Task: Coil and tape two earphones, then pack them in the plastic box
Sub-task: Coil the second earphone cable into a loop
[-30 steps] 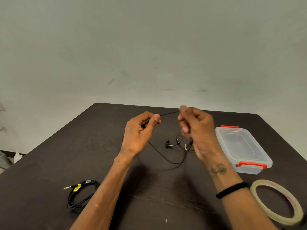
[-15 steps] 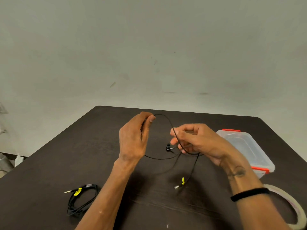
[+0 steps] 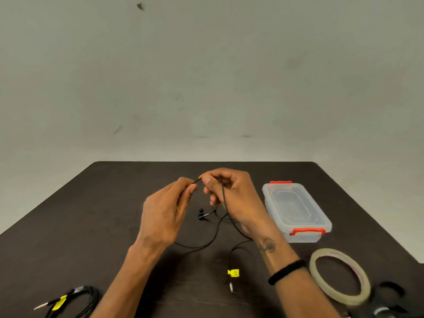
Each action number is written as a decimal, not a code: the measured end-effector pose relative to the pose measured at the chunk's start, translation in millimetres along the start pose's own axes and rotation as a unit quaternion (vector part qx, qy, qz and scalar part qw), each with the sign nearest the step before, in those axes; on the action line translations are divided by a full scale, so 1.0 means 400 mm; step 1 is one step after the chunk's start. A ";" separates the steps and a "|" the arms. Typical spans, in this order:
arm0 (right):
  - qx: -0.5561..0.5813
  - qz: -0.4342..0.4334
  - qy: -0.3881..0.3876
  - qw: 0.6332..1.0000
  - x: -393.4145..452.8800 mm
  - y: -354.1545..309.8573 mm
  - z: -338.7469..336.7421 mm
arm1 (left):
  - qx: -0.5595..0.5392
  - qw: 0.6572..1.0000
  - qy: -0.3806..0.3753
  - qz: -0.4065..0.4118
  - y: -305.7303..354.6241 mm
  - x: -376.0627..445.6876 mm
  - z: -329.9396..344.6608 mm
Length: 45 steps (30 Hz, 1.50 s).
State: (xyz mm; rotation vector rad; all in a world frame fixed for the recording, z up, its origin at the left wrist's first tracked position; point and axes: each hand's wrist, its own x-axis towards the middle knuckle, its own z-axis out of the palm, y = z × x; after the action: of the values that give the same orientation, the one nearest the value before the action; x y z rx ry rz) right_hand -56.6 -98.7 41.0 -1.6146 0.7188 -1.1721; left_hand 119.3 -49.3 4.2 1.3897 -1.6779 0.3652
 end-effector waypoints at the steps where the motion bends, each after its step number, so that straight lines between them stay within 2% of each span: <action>1: 0.011 -0.003 0.011 1.000 0.000 -0.001 -0.003 | 0.006 1.000 0.000 -0.009 -0.005 -0.001 0.001; 3: 0.049 -0.007 0.025 0.998 0.003 -0.005 -0.013 | 0.012 0.999 0.001 -0.033 -0.014 -0.002 0.002; 5: 0.137 -0.007 0.011 0.991 0.007 -0.013 -0.024 | 0.020 0.998 0.000 -0.055 -0.021 -0.004 0.001; 8: 0.310 -0.010 -0.054 0.949 0.005 -0.032 -0.040 | 0.016 0.997 0.012 -0.077 -0.026 -0.006 -0.006; 10: 0.356 -0.018 -0.108 0.928 -0.001 -0.040 -0.057 | 0.009 0.995 0.026 -0.091 -0.028 -0.005 -0.011; 11: 0.332 -0.019 -0.135 0.933 -0.005 -0.040 -0.066 | 0.012 0.995 0.030 -0.096 -0.030 -0.005 -0.014; 13: 0.185 -0.008 -0.173 0.967 -0.006 -0.030 -0.086 | 0.018 0.994 0.032 -0.099 -0.027 -0.002 -0.014; 15: 0.029 0.023 -0.155 0.987 0.000 -0.005 -0.088 | 0.030 0.995 0.023 -0.095 -0.022 0.000 -0.013; 16: 0.001 0.037 -0.117 0.992 0.002 0.003 -0.085 | 0.039 0.995 0.018 -0.089 -0.020 0.000 -0.012; 18: 0.042 0.053 -0.035 0.997 0.007 0.014 -0.077 | 0.061 0.995 0.012 -0.075 -0.016 0.000 -0.012; 20: 0.151 0.074 -0.006 0.986 0.008 0.005 -0.072 | 0.086 0.994 0.004 -0.062 -0.016 -0.002 -0.012; 21: 0.168 0.080 -0.007 0.982 0.007 -0.004 -0.073 | 0.097 0.994 -0.001 -0.056 -0.014 -0.001 -0.009; 24: 0.060 0.061 -0.058 0.995 -0.002 -0.022 -0.052 | 0.119 0.992 -0.011 -0.044 -0.015 -0.004 -0.002; 28: -0.090 0.035 -0.126 0.987 -0.016 -0.006 0.014 | 0.116 0.992 -0.045 -0.010 -0.019 -0.012 -0.002; 33: -0.140 0.024 -0.158 0.977 -0.015 0.016 0.021 | 0.102 0.993 -0.058 -0.024 -0.018 -0.011 0.002; 35: -0.112 0.019 -0.122 0.986 -0.009 0.019 0.016 | 0.072 0.996 -0.041 -0.044 -0.017 -0.008 0.004; 38: -0.102 -0.001 0.041 0.994 0.014 0.033 -0.007 | -0.021 0.995 -0.019 -0.097 -0.022 -0.001 -0.008; 41: -0.078 0.034 0.187 0.979 0.031 0.060 -0.047 | -0.144 0.982 0.002 -0.121 -0.015 0.003 -0.027; 43: -0.087 0.052 0.231 0.968 0.034 0.075 -0.067 | -0.170 0.976 0.028 -0.137 -0.011 0.008 -0.031; 45: -0.164 0.049 0.211 0.962 0.031 0.084 -0.069 | -0.152 0.977 0.046 -0.144 -0.015 0.010 -0.027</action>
State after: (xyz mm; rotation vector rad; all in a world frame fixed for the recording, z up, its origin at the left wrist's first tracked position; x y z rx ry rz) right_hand -75.2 -131.3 15.5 -1.5833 1.3109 -1.3973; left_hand 129.8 -46.0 11.3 1.3379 -1.3668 0.0056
